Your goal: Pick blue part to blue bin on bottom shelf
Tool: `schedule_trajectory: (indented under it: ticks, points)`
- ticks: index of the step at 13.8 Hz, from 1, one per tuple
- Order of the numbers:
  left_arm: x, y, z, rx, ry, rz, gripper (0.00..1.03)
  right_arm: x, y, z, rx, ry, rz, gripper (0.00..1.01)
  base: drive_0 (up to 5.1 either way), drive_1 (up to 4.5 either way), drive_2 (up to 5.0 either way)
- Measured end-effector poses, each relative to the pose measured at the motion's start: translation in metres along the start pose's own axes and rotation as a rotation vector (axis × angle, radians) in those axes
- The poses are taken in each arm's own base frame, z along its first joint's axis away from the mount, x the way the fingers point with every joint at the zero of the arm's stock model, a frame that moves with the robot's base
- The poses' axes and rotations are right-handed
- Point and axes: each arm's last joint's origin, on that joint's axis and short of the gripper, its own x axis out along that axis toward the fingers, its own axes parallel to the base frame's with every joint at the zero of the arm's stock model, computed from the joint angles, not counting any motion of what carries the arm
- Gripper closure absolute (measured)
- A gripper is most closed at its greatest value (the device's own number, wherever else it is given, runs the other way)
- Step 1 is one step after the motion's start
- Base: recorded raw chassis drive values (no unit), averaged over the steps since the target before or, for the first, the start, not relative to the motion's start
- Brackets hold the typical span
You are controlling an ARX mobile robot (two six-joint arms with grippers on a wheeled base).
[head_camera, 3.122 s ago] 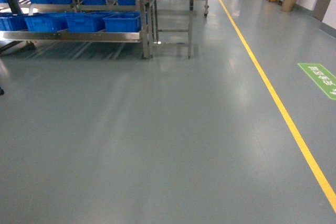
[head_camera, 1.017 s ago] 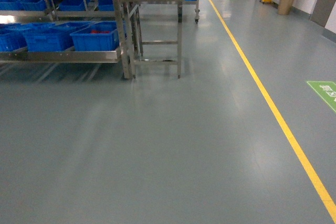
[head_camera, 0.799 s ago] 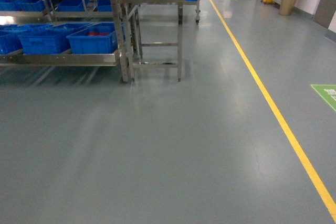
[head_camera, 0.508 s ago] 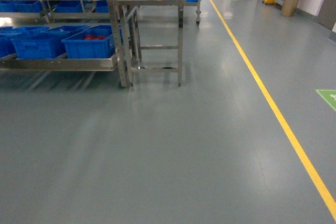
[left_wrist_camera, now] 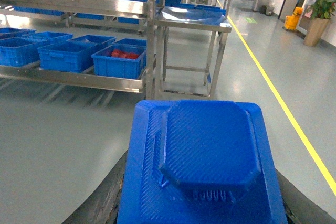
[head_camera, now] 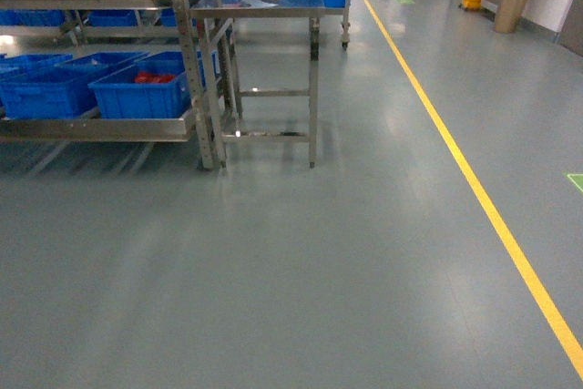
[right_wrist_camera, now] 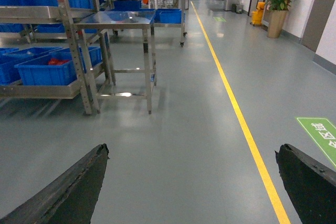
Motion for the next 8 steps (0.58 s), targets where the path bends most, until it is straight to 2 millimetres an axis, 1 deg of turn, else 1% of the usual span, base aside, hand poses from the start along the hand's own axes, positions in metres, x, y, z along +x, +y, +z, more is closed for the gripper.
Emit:
schedule_trajectory:
  ticks: [8]
  points:
    - [0.0, 0.0, 0.0, 0.0, 0.0, 0.0, 0.6, 0.0, 0.0, 0.0002, 0.0, -0.002, 0.0, 0.03, 0.0, 4.23, -4.3]
